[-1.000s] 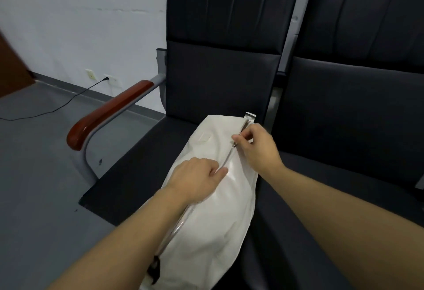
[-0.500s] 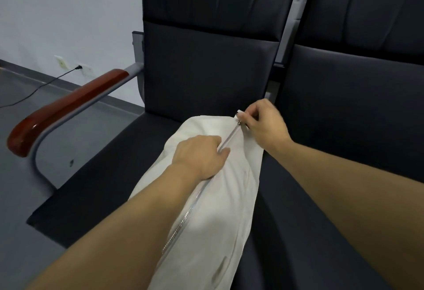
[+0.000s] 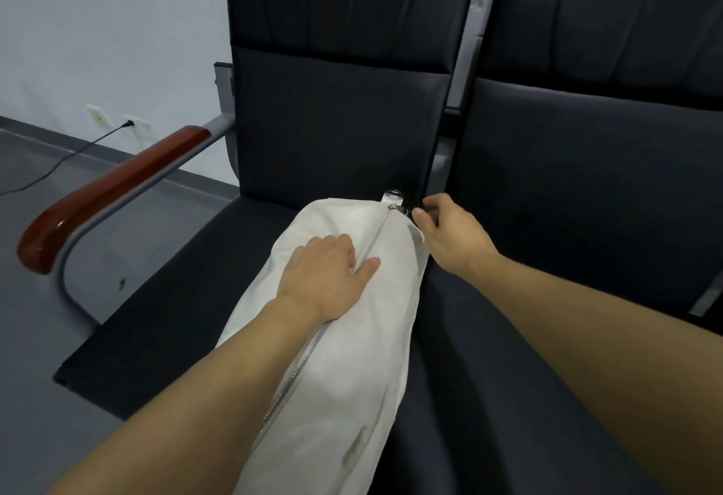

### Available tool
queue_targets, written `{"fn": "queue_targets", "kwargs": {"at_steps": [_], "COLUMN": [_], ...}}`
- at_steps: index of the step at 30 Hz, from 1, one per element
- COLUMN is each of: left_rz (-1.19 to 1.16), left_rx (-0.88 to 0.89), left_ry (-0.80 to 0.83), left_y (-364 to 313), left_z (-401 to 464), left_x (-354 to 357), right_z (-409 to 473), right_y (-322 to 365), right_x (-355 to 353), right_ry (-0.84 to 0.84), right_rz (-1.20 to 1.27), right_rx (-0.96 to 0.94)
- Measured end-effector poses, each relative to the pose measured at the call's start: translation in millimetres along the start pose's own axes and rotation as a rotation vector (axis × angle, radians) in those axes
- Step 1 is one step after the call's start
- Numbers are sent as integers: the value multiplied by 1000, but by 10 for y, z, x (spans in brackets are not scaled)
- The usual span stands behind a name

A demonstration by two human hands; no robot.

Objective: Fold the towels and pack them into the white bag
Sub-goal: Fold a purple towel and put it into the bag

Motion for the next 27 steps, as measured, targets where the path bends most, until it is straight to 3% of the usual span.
{"fn": "queue_targets", "kwargs": {"at_steps": [3,5,10,13,19,27], "left_rz": [89,71,-26,-37,16,91], "left_rx": [-18,-98,-252,-306,-448,-397], "left_ry": [49,84,171,182,202,151], "left_y": [-46,-12,214,321,422,448], "left_z": [-195,-386,-955,-1224,-1595,-1563], "left_x": [-68,-130,-211,-283,-292,-194], "right_z": [-292,-515,-1211,-1580,-1912,-1835], "right_y": [32,3,51,147,142,9], "right_x": [-139,-145,256,470,570,642], "right_ry": [33,77,380,467,480,354], "right_rz": [-42,-7,260,427,484,414], "right_rx": [-22,58,312,410,534,515]}}
Point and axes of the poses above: each hand's wrist, its own z-axis towards the middle knuckle, its own x-axis out of the palm, y = z × x, the point moved 9 cm from there along z, towards the middle knuckle, and after that the axes turned 5 degrees about -y, right-handed, at the moved point
